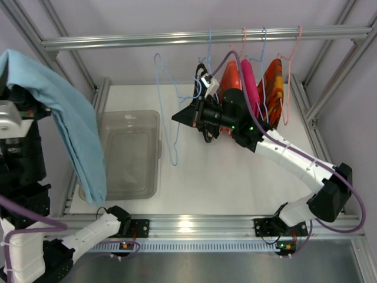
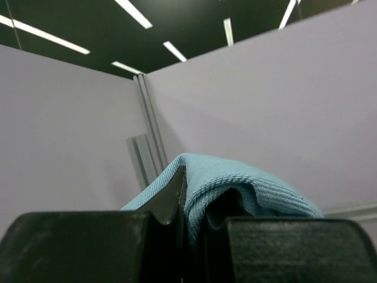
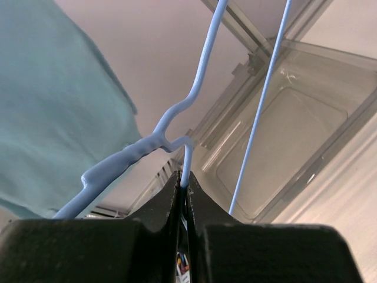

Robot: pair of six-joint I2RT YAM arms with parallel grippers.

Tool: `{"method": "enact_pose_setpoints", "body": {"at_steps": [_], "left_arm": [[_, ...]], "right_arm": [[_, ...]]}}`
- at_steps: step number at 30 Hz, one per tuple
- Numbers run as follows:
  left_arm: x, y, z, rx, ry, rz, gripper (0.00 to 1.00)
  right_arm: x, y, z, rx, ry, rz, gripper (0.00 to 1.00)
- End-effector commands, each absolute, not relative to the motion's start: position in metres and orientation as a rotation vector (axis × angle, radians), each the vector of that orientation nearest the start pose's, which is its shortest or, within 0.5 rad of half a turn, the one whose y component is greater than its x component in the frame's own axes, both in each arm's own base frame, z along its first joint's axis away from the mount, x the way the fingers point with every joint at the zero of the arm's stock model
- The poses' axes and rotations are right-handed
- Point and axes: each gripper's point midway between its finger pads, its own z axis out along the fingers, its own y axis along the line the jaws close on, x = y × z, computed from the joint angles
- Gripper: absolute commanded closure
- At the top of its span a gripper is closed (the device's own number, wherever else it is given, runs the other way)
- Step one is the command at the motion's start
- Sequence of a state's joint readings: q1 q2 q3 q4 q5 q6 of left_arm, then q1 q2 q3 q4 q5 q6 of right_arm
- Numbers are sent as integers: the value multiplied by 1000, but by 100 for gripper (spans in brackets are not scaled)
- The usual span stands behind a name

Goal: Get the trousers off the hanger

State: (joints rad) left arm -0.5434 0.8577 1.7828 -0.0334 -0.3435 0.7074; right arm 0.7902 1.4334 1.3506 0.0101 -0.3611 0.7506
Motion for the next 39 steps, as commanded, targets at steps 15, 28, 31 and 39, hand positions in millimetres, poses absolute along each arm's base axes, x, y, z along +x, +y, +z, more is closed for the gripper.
{"method": "enact_pose_setpoints", "body": {"at_steps": [15,28,31,39], "left_arm": [[208,45,537,270,1215,860,100],[222,38,463,376,1412,840,100],[229,24,432,410,1478,733,100],[265,-12,335,469,1637,585,100]], "right_arm": [[231,384,458,-410,1610,1512,100],[234,386,451,-419,1623,1503,100],[233,386,452,-425,1619,1506,100],[237,378,461,-433,1611,1471,100]]}}
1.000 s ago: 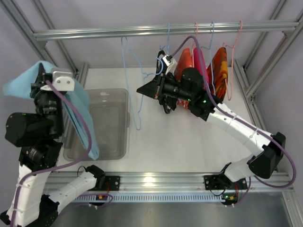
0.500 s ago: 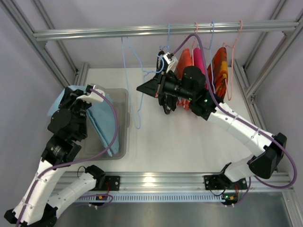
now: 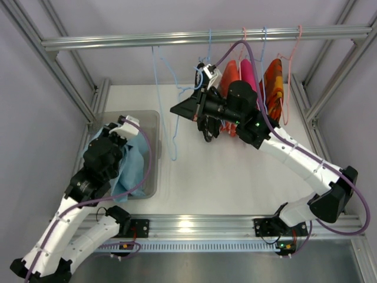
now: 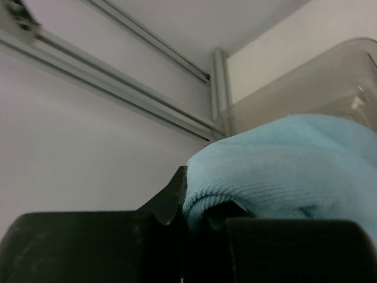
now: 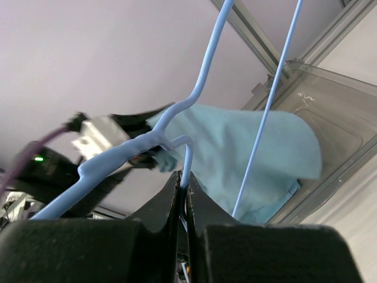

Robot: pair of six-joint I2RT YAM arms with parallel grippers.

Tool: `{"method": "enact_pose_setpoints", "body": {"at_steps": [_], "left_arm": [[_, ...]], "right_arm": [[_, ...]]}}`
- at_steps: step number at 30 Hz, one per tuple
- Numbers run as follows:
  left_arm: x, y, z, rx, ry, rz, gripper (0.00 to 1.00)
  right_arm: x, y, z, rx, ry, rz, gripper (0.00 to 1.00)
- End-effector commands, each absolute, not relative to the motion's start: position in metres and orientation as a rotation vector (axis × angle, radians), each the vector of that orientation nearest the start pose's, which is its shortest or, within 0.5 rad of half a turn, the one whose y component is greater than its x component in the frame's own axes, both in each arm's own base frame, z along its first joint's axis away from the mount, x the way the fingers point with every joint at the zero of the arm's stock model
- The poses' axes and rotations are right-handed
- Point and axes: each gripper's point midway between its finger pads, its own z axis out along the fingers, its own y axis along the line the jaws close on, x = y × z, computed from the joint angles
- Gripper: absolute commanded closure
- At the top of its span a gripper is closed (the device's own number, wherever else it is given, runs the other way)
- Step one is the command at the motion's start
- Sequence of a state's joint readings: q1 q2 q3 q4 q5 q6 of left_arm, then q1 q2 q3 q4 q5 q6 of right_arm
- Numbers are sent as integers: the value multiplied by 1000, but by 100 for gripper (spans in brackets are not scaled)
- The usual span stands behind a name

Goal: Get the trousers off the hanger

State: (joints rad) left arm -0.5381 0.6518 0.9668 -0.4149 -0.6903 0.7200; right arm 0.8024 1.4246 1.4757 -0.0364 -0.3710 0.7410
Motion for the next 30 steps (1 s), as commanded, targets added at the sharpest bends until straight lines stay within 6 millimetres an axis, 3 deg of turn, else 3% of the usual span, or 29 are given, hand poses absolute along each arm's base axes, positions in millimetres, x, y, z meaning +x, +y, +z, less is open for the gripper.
{"method": "enact_pose_setpoints", "body": {"at_steps": [1,2,3,4,5,7,9,10,12,13,16,19,20,22,23,24,26,27,29,30], "left_arm": [[270,-13,326,458,1654,580,100],[282,-20,317,452,1660,536,100],[289,-6,303,413,1703,554,100],[302,-3,286,383,1758,511,100],[313,16,277,329,1796,475,100],[338,35,249,234,1912,388,100],[349,67,231,119,1994,305,100],[363,52,216,132,2040,143,100],[367,44,199,140,2091,20,100],[369,30,189,186,2108,-72,100],[360,13,169,272,2137,-172,100],[350,19,143,242,2233,-155,89],[350,26,144,217,2247,-124,77],[342,33,159,161,2223,-169,67],[339,30,177,167,2157,-252,58],[331,22,207,198,2063,-268,50],[318,1,241,282,1947,-335,36],[307,-8,269,314,1859,-324,26],[293,-17,293,332,1804,-333,19],[286,-22,317,351,1757,-327,13]], "right_arm": [[237,377,462,-432,1608,1471,100],[238,376,461,-431,1613,1463,100],[238,374,463,-430,1609,1460,100],[238,373,464,-431,1610,1458,100],[240,371,463,-427,1613,1452,100],[242,368,464,-422,1612,1441,100],[243,366,465,-420,1609,1436,100],[245,366,465,-415,1605,1430,100],[245,365,465,-411,1608,1429,100],[247,366,464,-403,1610,1426,100],[248,363,466,-393,1610,1411,100],[249,360,465,-380,1620,1396,100],[249,359,466,-376,1619,1396,100],[250,358,466,-361,1630,1393,100],[250,358,464,-352,1640,1390,100],[253,357,462,-332,1649,1378,100],[255,356,457,-290,1675,1384,100],[259,355,447,-254,1706,1372,100],[260,358,431,-194,1767,1403,100],[262,360,422,-173,1797,1408,100]]}}
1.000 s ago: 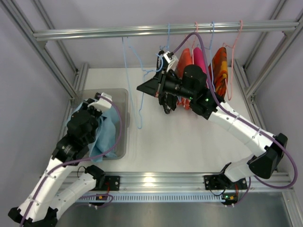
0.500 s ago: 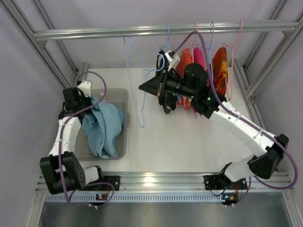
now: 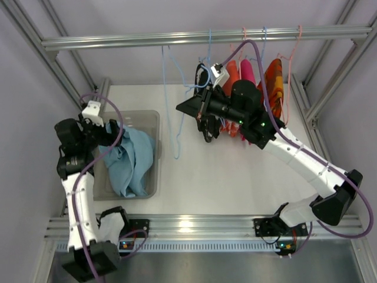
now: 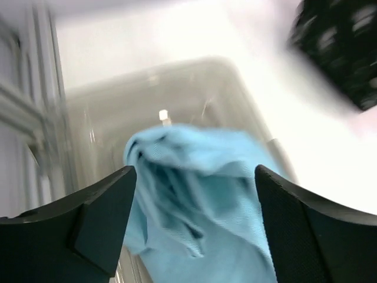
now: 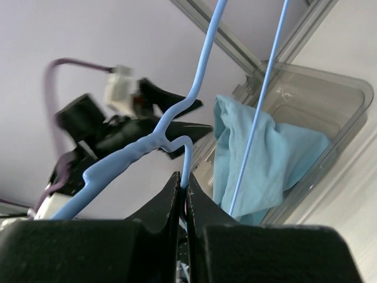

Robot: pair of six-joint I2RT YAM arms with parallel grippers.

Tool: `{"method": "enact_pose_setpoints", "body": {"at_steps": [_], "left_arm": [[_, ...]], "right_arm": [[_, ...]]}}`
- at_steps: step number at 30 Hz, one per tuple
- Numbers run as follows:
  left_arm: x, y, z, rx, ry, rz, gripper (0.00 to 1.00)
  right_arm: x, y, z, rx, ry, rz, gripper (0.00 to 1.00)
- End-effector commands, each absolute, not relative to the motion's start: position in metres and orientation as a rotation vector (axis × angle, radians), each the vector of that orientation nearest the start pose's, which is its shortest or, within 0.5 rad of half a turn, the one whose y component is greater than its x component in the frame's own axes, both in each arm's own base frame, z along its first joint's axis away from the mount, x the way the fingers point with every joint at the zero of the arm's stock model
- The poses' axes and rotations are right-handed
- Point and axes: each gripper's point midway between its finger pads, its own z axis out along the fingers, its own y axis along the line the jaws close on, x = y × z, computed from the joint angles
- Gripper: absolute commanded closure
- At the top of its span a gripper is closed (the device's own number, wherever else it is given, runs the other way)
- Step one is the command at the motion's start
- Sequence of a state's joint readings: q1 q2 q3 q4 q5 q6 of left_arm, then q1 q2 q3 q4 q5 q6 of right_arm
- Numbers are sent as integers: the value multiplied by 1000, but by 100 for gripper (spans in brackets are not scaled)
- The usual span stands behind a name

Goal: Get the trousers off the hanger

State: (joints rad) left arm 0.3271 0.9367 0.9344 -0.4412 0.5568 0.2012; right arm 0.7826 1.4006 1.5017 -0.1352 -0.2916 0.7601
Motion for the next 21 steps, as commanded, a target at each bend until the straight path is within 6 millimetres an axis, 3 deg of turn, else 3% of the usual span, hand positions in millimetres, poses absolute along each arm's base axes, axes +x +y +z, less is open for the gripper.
{"method": "enact_pose_setpoints", "body": {"at_steps": [1,3,4,6,8,10,11,13,14,16,21], "left_arm": [[282,-23,326,350,1753,-325,13],[274,-23,334,319,1788,-327,12],[269,-25,356,338,1755,-312,12],[256,-37,366,391,1749,-352,12],[239,-61,383,498,1688,-462,7],[228,-75,381,533,1697,-569,4],[226,-80,378,545,1710,-599,4],[227,-81,361,552,1769,-610,6],[227,-84,353,568,1787,-624,6],[226,-88,349,575,1795,-638,6],[236,-112,337,635,1869,-601,9]], "right_arm": [[261,363,417,-147,1824,1426,100],[259,369,402,-140,1874,1427,100],[258,371,399,-135,1889,1434,100],[256,378,388,-128,1924,1444,100],[255,384,381,-103,1951,1465,100],[264,393,369,-54,1992,1461,100],[266,395,373,-35,1992,1463,100],[279,401,352,47,2076,1412,100],[283,404,360,69,2073,1411,100],[296,407,337,163,2151,1324,100],[310,424,333,223,2172,1267,100]]}}
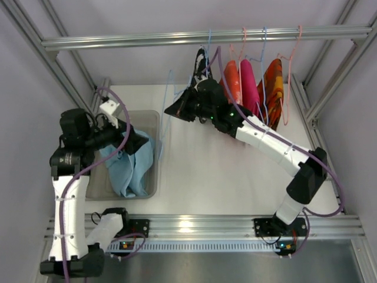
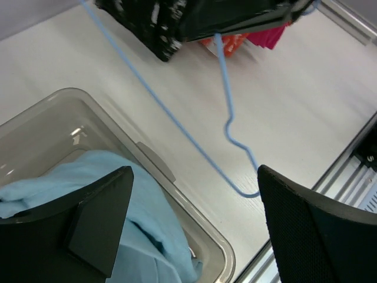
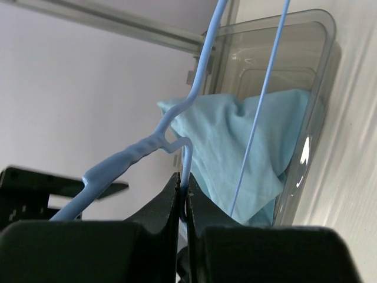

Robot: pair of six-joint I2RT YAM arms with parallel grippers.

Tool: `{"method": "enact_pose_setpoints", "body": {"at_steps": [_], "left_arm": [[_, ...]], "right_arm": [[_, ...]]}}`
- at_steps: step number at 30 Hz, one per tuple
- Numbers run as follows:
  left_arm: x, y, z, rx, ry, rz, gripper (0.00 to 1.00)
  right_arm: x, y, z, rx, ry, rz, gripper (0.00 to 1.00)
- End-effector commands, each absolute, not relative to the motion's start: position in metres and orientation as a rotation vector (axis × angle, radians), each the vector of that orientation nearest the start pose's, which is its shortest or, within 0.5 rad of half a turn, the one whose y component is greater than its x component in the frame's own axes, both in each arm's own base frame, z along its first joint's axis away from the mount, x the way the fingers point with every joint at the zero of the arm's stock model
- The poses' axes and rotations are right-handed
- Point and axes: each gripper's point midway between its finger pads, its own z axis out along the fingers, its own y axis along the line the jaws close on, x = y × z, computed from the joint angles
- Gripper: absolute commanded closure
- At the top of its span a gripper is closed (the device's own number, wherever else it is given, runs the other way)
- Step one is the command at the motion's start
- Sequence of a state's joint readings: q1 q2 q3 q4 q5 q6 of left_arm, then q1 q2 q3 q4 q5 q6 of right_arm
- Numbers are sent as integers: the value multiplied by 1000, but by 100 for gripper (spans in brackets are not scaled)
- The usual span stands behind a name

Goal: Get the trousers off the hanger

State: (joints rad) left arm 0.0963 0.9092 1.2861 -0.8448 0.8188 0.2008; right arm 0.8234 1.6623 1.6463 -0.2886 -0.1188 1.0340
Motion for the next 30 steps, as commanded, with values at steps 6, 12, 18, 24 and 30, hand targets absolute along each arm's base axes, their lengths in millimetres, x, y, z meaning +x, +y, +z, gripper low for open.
{"method": "enact_pose_setpoints", "body": {"at_steps": [6,12,18,24,30], "left_arm": [[251,-146,322,685,1909,-547,11],[276,-163,311,730,1913,-358,12],[288,-171,285,730,1981,-215,23],[295,-160,292,665,1972,-147,65],[283,-158,298,621,1969,-194,100]], "right_arm": [[311,439,324,232,2198,1244,100],[309,440,334,217,2171,1263,100],[306,437,343,210,2154,1278,100],[303,433,349,201,2138,1287,100],[301,431,357,188,2114,1299,100]]}}
